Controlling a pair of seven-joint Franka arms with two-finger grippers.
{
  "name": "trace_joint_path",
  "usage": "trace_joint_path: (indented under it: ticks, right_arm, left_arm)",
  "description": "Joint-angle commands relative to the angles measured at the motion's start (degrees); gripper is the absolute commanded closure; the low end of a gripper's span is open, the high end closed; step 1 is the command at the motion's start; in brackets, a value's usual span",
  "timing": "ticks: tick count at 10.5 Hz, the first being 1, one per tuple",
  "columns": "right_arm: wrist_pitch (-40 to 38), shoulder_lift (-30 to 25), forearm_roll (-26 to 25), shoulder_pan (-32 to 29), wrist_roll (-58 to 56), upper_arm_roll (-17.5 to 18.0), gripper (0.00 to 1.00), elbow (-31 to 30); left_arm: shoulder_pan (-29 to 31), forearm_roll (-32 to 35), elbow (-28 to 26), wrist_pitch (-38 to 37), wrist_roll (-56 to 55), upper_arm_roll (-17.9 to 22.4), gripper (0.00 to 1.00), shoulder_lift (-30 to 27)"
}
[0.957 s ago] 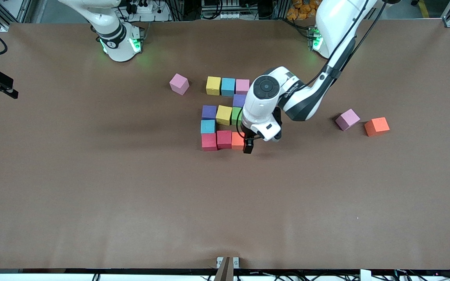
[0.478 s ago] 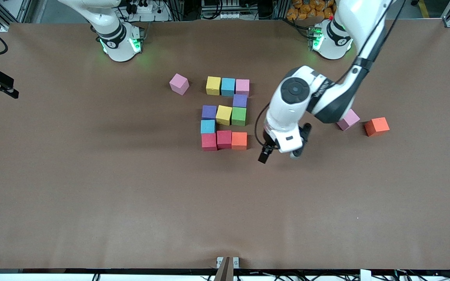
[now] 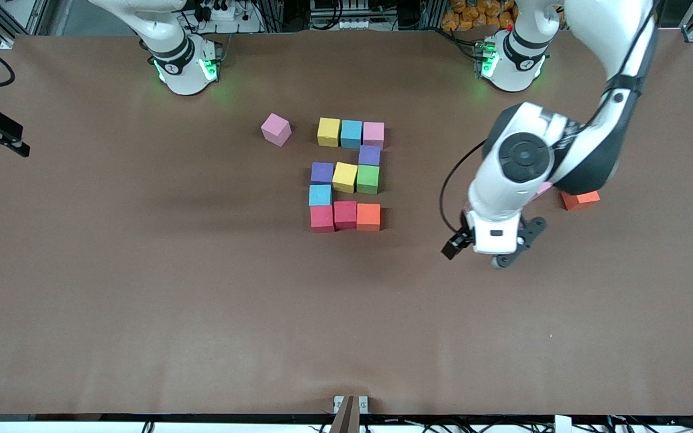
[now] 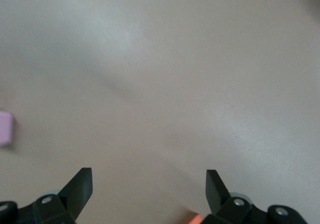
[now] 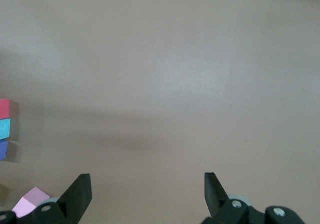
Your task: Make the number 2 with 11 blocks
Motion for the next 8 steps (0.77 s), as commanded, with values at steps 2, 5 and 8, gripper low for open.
trace_joint_path:
  ticks: [2, 5, 8]
  right_arm:
    - [0.44, 0.26, 0.7, 0.32, -0.49, -0.59, 0.0, -0.13]
    - [-0.17, 0.26, 0.61, -0.38, -0.05, -0.76, 0.0, 0.48]
    - [-0.17, 0.18, 0.61, -0.83, -0.14, -0.94, 0.0, 0.74]
  left_arm:
    - [2.54, 1.06, -0.47, -9.81, 19.69, 0.83, 0.0, -5.55]
    - [5.8, 2.28, 1.01, -13.15, 33.85, 0.74, 0.0, -8.81]
    - [8.44, 1.06, 4.89, -18.26, 42.57, 0.65, 0.0, -10.55]
